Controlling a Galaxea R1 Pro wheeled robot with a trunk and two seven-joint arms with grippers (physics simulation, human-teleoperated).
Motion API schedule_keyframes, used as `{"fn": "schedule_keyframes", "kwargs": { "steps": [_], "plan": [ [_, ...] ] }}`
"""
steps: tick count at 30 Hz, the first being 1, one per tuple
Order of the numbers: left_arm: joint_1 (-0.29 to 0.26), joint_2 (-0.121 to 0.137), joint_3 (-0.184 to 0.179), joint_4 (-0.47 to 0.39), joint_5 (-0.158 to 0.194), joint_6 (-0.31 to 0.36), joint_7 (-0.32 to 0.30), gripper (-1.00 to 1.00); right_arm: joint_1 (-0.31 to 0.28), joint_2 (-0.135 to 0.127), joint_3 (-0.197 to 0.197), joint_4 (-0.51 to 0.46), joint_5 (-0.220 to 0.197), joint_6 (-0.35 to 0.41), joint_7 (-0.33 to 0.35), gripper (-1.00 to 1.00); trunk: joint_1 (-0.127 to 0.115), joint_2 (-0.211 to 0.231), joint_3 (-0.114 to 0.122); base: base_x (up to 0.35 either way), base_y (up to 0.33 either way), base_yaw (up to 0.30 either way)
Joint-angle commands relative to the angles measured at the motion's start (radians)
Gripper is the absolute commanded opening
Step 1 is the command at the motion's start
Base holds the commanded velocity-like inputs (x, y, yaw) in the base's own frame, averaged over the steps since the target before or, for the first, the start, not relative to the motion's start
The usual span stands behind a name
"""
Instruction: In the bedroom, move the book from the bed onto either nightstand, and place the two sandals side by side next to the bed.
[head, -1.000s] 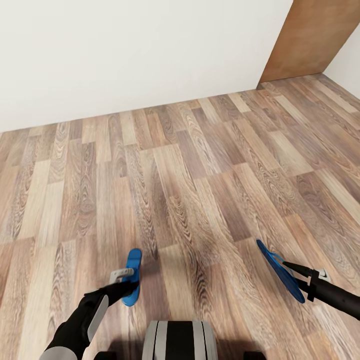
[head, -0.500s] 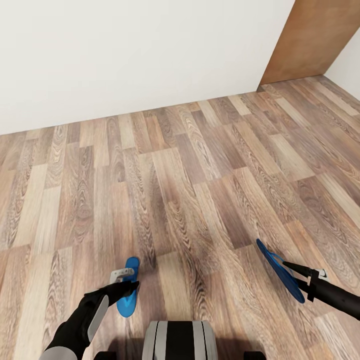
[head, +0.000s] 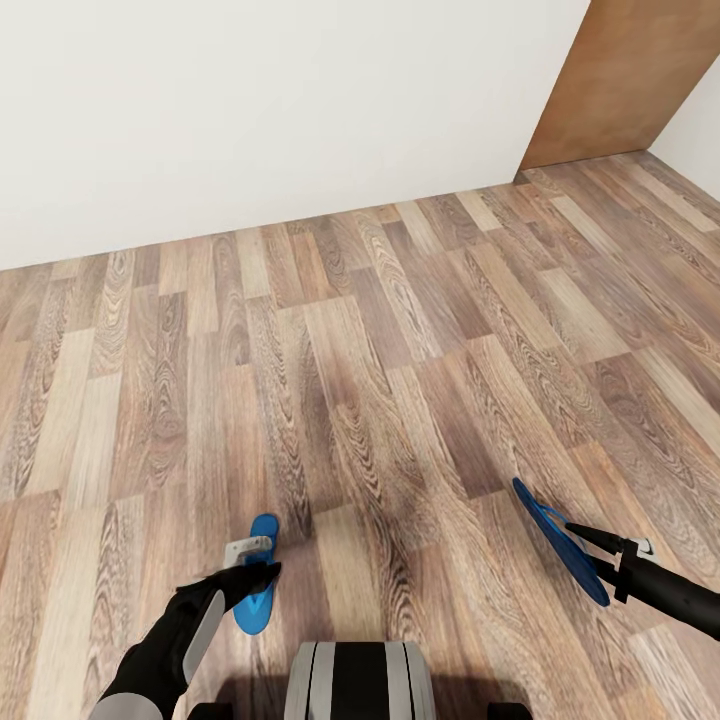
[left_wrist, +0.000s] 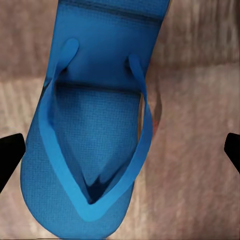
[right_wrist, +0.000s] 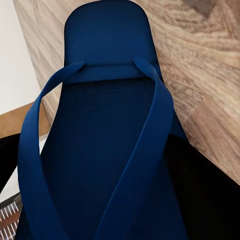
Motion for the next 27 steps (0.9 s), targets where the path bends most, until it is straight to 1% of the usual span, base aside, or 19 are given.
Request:
{"fn": "schedule_keyframes", "kwargs": {
  "steps": [1, 2, 4, 5, 7, 8, 14, 27],
  "plan": [
    [0.0, -0.011, 0.005, -0.001, 0.005, 0.007, 0.022, 1.0, 0.0, 0.0, -0.001, 0.0, 0.001, 0.004, 0.002, -1.0, 0.0, 0.0, -0.001, 0.0, 0.0, 0.0],
    [0.0, -0.019, 0.002, -0.001, 0.006, 0.007, 0.046, 1.0, 0.0, 0.001, -0.001, 0.0, 0.001, 0.004, 0.001, -1.0, 0.0, 0.0, -0.001, 0.0, 0.0, 0.0],
    [0.0, -0.029, -0.017, -0.001, 0.007, 0.008, 0.074, 1.0, 0.0, 0.001, -0.001, 0.0, 0.001, 0.004, 0.001, -1.0, 0.0, 0.0, -0.001, 0.0, 0.0, 0.0],
    [0.0, -0.03, -0.026, -0.001, 0.007, 0.008, 0.078, 1.0, 0.0, 0.001, -0.001, 0.0, 0.001, 0.004, 0.001, -1.0, 0.0, 0.0, -0.001, 0.0, 0.0, 0.0],
    [0.0, -0.034, -0.059, -0.001, 0.009, 0.008, 0.088, 1.0, 0.0, 0.001, -0.001, 0.0, 0.001, 0.004, 0.002, -1.0, 0.0, 0.0, -0.001, 0.0, 0.0, 0.0],
    [0.0, -0.034, -0.066, 0.0, 0.009, 0.008, 0.09, 1.0, 0.0, 0.001, -0.001, 0.0, 0.001, 0.004, 0.001, -1.0, 0.0, 0.0, -0.001, 0.0, 0.0, 0.0],
    [0.0, -0.034, -0.075, 0.0, 0.01, 0.008, 0.092, 1.0, 0.0, 0.001, -0.001, 0.0, 0.001, 0.004, 0.001, -1.0, 0.0, 0.0, -0.001, 0.0, 0.0, 0.0],
    [0.0, -0.031, -0.07, 0.0, 0.011, 0.008, 0.094, 1.0, 0.0, 0.001, -0.001, 0.001, 0.001, 0.004, 0.002, -1.0, 0.0, 0.0, -0.001, 0.0, 0.0, 0.0]
  ]
}}
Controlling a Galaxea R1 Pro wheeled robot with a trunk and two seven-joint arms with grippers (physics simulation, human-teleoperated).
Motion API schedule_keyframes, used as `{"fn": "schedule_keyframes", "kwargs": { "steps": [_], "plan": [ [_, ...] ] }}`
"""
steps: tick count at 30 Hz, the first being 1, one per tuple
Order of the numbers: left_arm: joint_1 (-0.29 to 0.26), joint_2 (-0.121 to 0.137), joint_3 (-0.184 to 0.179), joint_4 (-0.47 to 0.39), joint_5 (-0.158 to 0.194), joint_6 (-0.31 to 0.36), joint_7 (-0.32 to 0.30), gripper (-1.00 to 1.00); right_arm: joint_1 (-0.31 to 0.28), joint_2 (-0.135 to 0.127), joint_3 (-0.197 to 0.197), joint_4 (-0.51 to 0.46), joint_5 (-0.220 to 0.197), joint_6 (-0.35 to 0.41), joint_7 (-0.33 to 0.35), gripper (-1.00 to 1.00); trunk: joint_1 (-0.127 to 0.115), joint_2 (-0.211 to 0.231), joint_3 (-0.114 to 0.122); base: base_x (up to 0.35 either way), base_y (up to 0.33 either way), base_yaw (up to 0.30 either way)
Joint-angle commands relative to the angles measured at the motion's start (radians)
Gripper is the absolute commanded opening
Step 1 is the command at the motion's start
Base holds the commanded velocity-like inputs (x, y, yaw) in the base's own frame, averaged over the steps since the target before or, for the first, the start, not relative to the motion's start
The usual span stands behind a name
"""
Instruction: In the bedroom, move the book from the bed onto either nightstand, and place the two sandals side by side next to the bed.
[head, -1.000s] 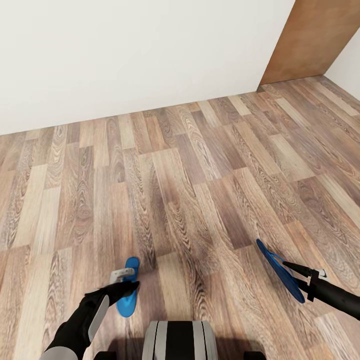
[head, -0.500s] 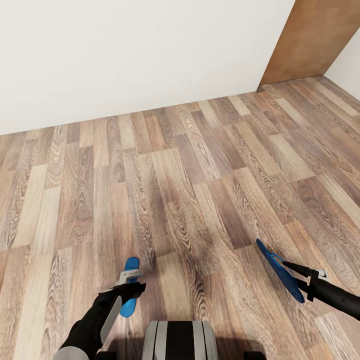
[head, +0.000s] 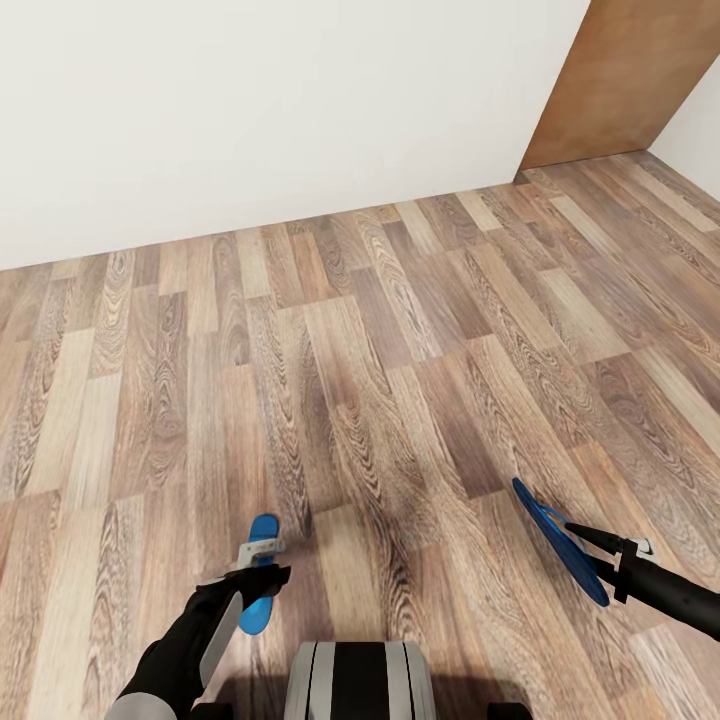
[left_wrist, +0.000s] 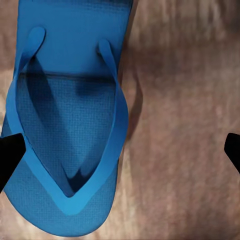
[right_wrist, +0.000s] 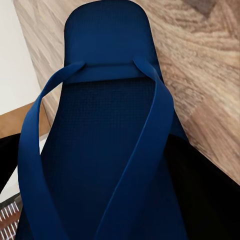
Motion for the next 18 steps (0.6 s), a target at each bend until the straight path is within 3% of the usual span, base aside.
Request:
{"fn": "schedule_keyframes", "kwargs": {
  "steps": [1, 8, 18],
  "plan": [
    [0.0, 0.0, 0.002, -0.002, 0.01, 0.006, 0.003, 1.0, 0.0, 0.0, -0.001, 0.0, 0.001, 0.004, 0.002, -1.0, 0.0, 0.0, -0.004, 0.0, 0.0, 0.0],
    [0.0, 0.0, 0.002, -0.002, 0.01, 0.006, 0.003, 1.0, 0.0, 0.0, -0.001, 0.0, 0.001, 0.004, 0.001, -1.0, 0.003, -0.002, -0.031, 0.0, 0.0, 0.0],
    [0.0, 0.0, 0.001, -0.002, 0.01, 0.006, 0.003, 1.0, 0.0, 0.0, -0.001, 0.001, 0.001, 0.004, 0.001, -1.0, 0.003, -0.002, -0.031, 0.0, 0.0, 0.0]
  ]
}}
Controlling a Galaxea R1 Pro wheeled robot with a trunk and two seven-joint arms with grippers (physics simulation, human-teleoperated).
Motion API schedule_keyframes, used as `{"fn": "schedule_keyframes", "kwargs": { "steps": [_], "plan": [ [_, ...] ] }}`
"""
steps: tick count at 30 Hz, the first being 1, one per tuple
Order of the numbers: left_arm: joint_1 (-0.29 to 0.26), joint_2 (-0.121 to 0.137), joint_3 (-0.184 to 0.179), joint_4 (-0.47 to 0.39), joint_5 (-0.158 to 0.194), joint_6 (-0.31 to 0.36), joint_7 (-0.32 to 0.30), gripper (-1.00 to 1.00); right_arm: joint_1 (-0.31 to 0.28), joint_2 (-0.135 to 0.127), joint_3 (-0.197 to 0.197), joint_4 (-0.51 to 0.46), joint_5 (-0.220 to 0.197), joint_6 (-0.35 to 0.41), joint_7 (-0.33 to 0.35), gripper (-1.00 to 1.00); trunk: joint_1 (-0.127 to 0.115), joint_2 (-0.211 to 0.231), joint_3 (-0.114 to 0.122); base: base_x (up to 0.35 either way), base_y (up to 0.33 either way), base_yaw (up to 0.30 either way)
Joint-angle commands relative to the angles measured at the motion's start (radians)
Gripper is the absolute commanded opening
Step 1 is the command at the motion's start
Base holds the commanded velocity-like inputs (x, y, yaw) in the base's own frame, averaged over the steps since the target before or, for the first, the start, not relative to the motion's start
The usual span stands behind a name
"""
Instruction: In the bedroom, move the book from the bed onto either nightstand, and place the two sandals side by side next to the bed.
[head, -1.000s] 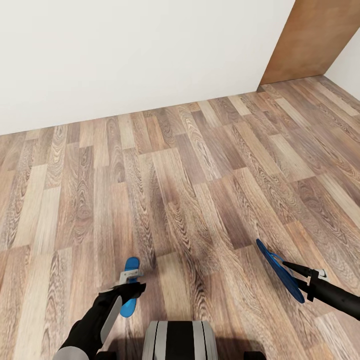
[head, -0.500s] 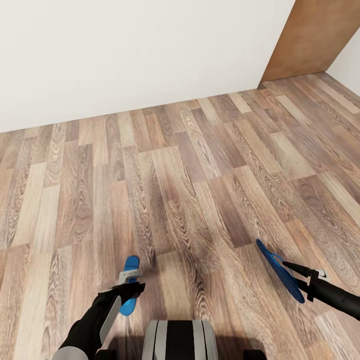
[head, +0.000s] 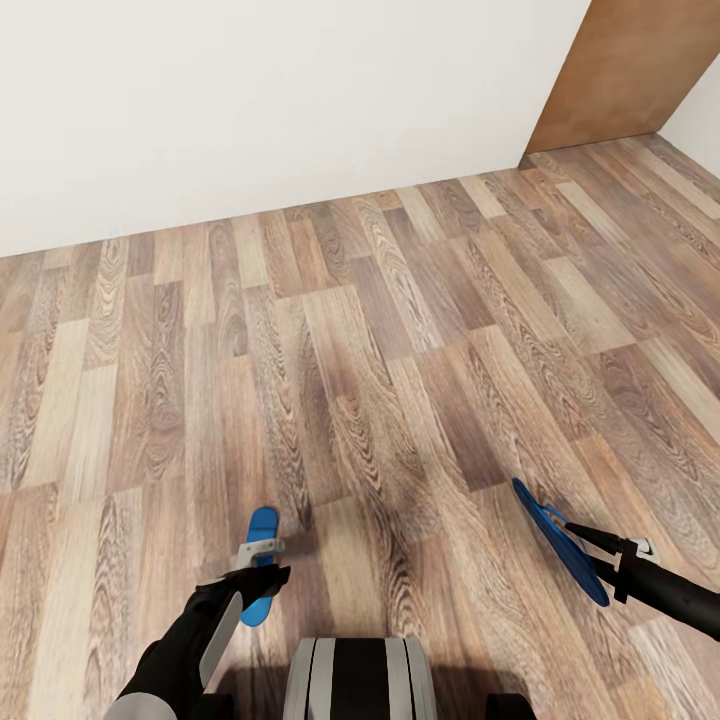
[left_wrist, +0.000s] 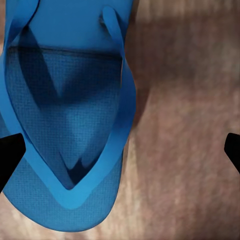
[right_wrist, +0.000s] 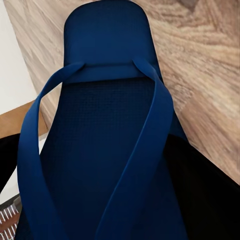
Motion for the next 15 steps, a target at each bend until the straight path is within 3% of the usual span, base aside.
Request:
{"fn": "schedule_keyframes", "kwargs": {
  "steps": [1, 9, 15],
  "plan": [
    [0.0, 0.0, 0.002, -0.001, 0.01, 0.006, 0.003, 1.0, 0.0, 0.0, -0.001, 0.0, 0.001, 0.004, 0.002, -1.0, 0.0, 0.0, -0.001, 0.0, 0.018, 0.0],
    [0.0, 0.0, 0.002, -0.001, 0.011, 0.006, 0.003, 1.0, 0.0, 0.001, -0.001, 0.0, 0.001, 0.004, 0.003, -1.0, 0.0, 0.0, -0.001, 0.0, 0.12, 0.0],
    [0.0, 0.0, 0.002, -0.002, 0.01, 0.006, 0.004, 1.0, 0.0, 0.0, -0.001, 0.0, 0.001, 0.004, 0.002, -1.0, 0.0, 0.0, -0.001, 0.0, 0.026, 0.0]
  ]
}}
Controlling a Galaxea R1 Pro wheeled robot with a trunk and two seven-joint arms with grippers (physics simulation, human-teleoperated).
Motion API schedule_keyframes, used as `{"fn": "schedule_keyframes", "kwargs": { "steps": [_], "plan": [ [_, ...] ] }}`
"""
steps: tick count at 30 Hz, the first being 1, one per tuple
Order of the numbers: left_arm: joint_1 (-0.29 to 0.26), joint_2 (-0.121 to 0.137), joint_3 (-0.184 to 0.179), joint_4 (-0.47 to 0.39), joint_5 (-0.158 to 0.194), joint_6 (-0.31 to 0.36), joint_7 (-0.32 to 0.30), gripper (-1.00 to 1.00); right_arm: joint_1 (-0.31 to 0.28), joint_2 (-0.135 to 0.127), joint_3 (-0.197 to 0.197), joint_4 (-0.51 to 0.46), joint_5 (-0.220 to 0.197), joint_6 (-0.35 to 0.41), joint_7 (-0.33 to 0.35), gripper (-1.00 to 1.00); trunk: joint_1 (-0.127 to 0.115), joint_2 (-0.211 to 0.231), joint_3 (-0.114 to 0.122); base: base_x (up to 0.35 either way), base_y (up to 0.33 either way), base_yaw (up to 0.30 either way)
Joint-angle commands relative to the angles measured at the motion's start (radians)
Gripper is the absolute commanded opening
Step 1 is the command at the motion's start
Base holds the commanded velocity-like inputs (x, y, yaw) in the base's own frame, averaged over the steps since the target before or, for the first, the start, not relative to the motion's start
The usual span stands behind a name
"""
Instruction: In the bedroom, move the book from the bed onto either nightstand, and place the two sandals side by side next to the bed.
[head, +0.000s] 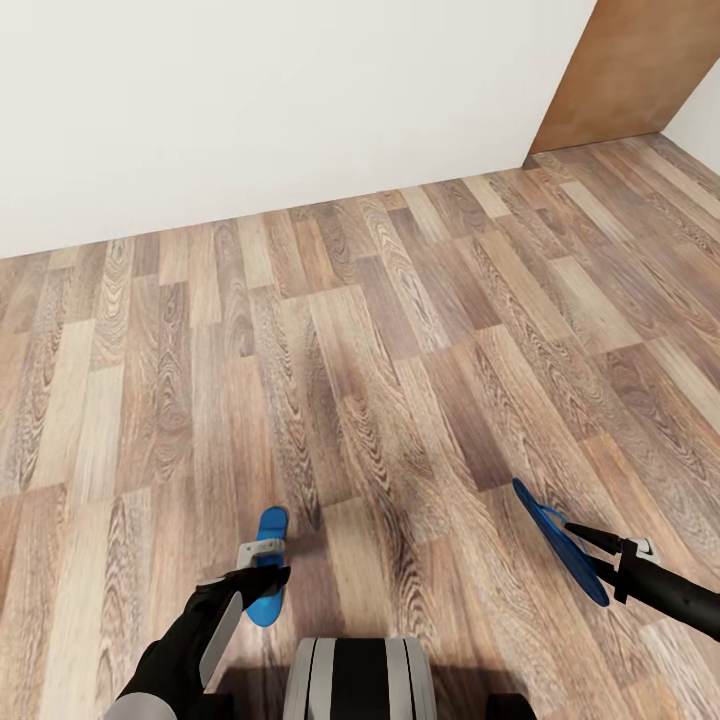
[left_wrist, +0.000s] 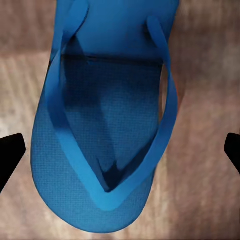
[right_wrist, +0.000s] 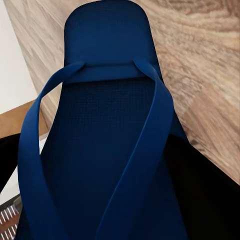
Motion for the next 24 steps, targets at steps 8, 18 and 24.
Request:
{"fn": "schedule_keyframes", "kwargs": {
  "steps": [8, 18, 24],
  "plan": [
    [0.0, -0.001, -0.001, -0.001, 0.008, 0.004, 0.003, 1.0, 0.0, 0.001, -0.001, 0.0, 0.001, 0.004, 0.002, -1.0, 0.0, 0.0, -0.001, 0.139, 0.001, 0.0],
    [0.0, -0.001, 0.001, -0.001, 0.009, 0.004, 0.003, 1.0, 0.0, 0.001, -0.002, 0.0, 0.001, 0.004, 0.002, -1.0, 0.0, 0.0, -0.001, 0.031, 0.0, 0.0],
    [0.0, -0.001, 0.001, -0.001, 0.01, 0.004, 0.003, 1.0, 0.0, 0.001, -0.001, 0.0, 0.001, 0.004, 0.002, -1.0, 0.0, 0.0, -0.001, 0.0, 0.0, 0.0]
  ]
}}
